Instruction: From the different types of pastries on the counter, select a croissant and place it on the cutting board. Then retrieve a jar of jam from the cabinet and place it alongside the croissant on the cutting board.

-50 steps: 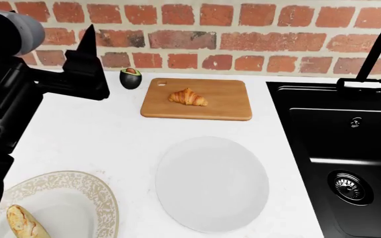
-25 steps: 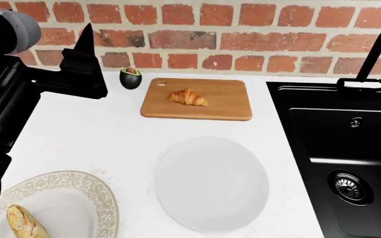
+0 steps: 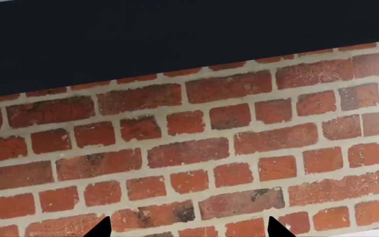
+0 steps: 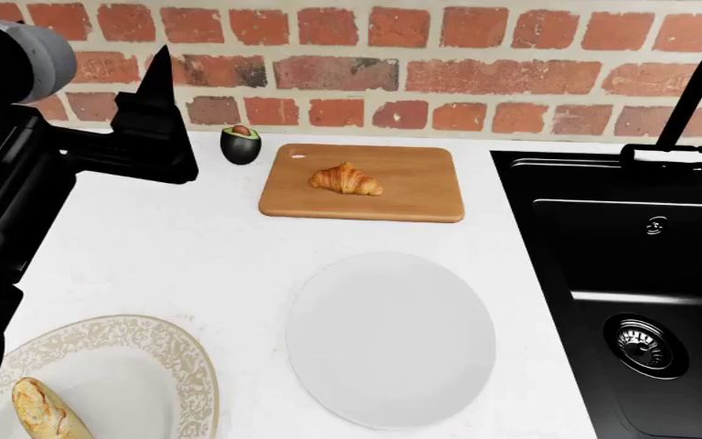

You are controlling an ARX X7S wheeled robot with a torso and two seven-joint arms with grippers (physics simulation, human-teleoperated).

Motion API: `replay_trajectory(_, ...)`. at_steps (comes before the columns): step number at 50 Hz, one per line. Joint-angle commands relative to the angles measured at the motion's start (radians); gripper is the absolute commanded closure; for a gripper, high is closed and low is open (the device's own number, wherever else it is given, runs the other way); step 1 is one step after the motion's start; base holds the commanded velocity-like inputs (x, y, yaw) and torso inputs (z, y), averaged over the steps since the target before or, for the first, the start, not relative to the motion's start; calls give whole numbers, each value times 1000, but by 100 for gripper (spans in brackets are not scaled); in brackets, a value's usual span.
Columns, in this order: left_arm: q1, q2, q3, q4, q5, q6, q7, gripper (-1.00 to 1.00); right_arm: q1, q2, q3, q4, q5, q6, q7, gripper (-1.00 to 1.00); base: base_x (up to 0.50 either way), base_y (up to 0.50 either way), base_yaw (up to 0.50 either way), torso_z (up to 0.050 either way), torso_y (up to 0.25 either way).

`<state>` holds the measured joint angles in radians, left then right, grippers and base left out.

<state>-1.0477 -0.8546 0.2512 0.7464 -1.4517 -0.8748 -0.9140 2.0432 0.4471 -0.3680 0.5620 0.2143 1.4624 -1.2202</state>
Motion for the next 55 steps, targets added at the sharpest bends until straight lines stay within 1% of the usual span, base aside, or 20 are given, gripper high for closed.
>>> replay_trajectory(1, 5, 0, 2, 0, 6, 4, 3, -100, 3, -28, -63, 81, -27, -32, 24, 100, 0, 0, 0, 0, 0)
replay_trajectory(10, 7, 1, 3, -3, 11, 8, 9, -100, 31, -89, -122, 258, -63, -138, 40, 100, 3, 0, 2, 0, 0)
replay_trajectory(15, 4, 1, 4, -4, 10, 9, 9, -100, 38, -119, -183, 359, -90, -194, 32, 100, 0, 0, 2, 0, 0)
replay_trajectory(18, 3, 1, 4, -4, 8, 9, 8, -100, 10, -118, -234, 335, -100, -186, 6, 100, 0, 2, 2, 0, 0)
replay_trajectory(24, 8, 1, 5, -3, 12, 12, 10, -100, -64, -82, -373, 182, -122, -160, -52, 100, 2, 2, 4, 0, 0)
replay_trajectory(28, 12, 0, 4, -2, 15, 15, 11, -100, -80, -84, -414, 179, -133, -169, -57, 100, 0, 3, 4, 0, 0)
replay_trajectory(32, 17, 0, 4, -3, 20, 18, 16, -100, -85, -100, -441, 220, -143, -187, -56, 100, 3, 4, 5, 0, 0)
replay_trajectory(38, 13, -2, 4, -1, 13, 17, 10, -100, -53, -158, -420, 396, -143, -271, -28, 100, 7, 4, 7, 0, 0)
replay_trajectory(45, 19, -1, 7, -2, 20, 20, 13, -100, 4, -258, -389, 700, -137, -435, 7, 100, 8, 4, 8, 0, 0)
replay_trajectory(47, 19, 0, 7, -3, 20, 20, 13, -100, -2, -276, -384, 743, -137, -454, 18, 100, 8, 4, 9, 0, 0)
replay_trajectory(51, 32, -2, 4, -2, 29, 29, 21, -100, -43, -271, -367, 720, -134, -445, 55, 100, 8, 4, 10, 0, 0)
replay_trajectory(52, 37, -3, 3, -2, 33, 31, 23, -100, -69, -245, -358, 633, -130, -407, 74, 100, 12, 5, 11, 0, 0)
replay_trajectory(55, 44, -4, 1, -1, 37, 36, 25, -100, -139, -142, -300, 292, -103, -217, 125, 100, 3, 5, 11, 0, 0)
